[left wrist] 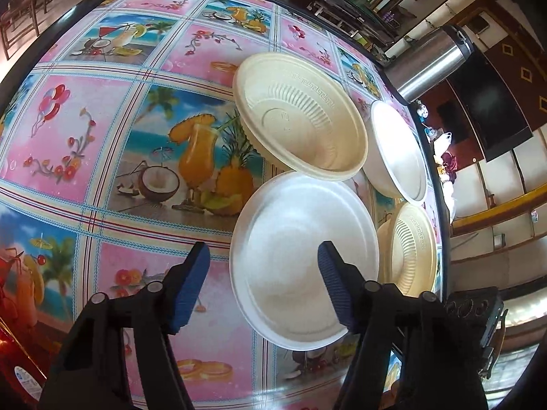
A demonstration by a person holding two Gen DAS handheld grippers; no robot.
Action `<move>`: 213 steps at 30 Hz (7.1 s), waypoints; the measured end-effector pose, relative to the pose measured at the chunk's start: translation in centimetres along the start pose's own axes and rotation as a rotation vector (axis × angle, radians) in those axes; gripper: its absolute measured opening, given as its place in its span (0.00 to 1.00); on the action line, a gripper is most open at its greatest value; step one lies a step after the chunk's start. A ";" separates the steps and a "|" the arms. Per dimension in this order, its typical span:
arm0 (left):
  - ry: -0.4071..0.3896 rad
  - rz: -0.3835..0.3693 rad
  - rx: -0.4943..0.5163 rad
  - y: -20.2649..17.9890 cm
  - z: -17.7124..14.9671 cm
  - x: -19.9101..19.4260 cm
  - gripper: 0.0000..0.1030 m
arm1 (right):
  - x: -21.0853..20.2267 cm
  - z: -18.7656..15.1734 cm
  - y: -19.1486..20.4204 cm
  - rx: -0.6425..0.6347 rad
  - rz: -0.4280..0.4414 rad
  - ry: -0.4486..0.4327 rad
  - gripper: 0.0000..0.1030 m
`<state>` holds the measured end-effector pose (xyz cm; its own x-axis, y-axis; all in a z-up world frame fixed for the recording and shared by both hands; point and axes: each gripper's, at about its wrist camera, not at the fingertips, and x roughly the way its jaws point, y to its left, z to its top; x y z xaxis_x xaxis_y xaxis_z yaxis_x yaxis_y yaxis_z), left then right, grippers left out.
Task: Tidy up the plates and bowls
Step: 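Move the left tool to the flat white plate and grip its rim, then carry the white plate with the left tool over the red plate stack, then lower the white plate into the red plates and open the left tool, then move the left tool to the beige ribbed plate and grip its rim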
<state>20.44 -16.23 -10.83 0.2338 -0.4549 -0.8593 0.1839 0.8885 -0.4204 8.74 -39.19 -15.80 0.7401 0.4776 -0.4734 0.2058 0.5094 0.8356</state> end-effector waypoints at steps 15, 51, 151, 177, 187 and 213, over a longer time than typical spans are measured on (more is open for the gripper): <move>-0.027 0.026 0.047 -0.2 0.0 -0.2 0.18 | 0.5 0.1 -0.1 -0.003 -0.062 -0.039 0.07; -0.339 0.011 -0.008 8.1 -11.8 -15.7 0.06 | -0.8 -8.2 7.3 -0.232 0.006 0.030 0.07; -0.251 0.303 0.319 0.5 -15.9 -9.5 0.57 | -0.3 -9.6 6.4 -0.297 -0.128 0.032 0.13; 0.060 0.049 -0.004 2.5 10.5 -0.2 0.61 | 4.4 9.3 6.3 0.022 -0.155 -0.027 0.36; 0.079 0.020 -0.022 1.8 12.9 2.9 0.60 | 7.1 9.7 4.5 0.031 -0.179 0.002 0.39; 0.063 0.004 -0.001 0.5 14.2 3.9 0.60 | 8.5 9.9 3.3 0.029 -0.219 -0.066 0.47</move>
<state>35.00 -18.37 -10.25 0.1738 -0.4467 -0.8776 0.1818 0.8904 -0.4172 22.07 -40.56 -14.32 0.7159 0.3098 -0.6257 0.3836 0.5743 0.7232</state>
